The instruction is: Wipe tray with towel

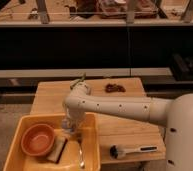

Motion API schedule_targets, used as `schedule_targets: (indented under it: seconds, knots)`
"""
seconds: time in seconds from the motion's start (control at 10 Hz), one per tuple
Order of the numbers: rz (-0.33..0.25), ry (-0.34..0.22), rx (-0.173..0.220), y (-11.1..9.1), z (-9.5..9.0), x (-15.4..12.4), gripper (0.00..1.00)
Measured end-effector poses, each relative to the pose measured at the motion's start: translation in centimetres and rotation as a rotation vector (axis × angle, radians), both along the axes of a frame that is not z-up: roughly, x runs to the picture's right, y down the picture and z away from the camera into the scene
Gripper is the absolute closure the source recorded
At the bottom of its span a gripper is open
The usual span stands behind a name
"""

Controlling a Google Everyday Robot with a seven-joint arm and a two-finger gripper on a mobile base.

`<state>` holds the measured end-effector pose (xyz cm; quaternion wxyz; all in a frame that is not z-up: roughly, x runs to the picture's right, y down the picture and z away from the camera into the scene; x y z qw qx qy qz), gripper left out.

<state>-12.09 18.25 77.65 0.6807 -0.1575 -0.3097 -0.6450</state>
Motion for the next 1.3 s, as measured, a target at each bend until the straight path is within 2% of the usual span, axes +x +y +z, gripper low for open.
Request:
schedule_targets:
  seconds: [0.2, 0.4, 0.7, 1.0, 1.2, 1.3]
  knots:
    - [-0.019, -0.026, 0.027, -0.9, -1.0, -2.1, 0.9]
    - [-0.034, -0.049, 0.033, -0.4, -2.2, -3.1, 0.9]
    - [-0.066, -0.087, 0.027, 3.2, -5.1, -3.5, 0.9]
    - [-0.084, -0.11, 0.005, 7.9, -7.8, -3.0, 0.9]
    - [-0.082, -0.096, -0.014, 10.2, -8.0, -1.2, 0.9]
    - [-0.072, -0.075, -0.021, 10.7, -7.7, 0.3, 0.9]
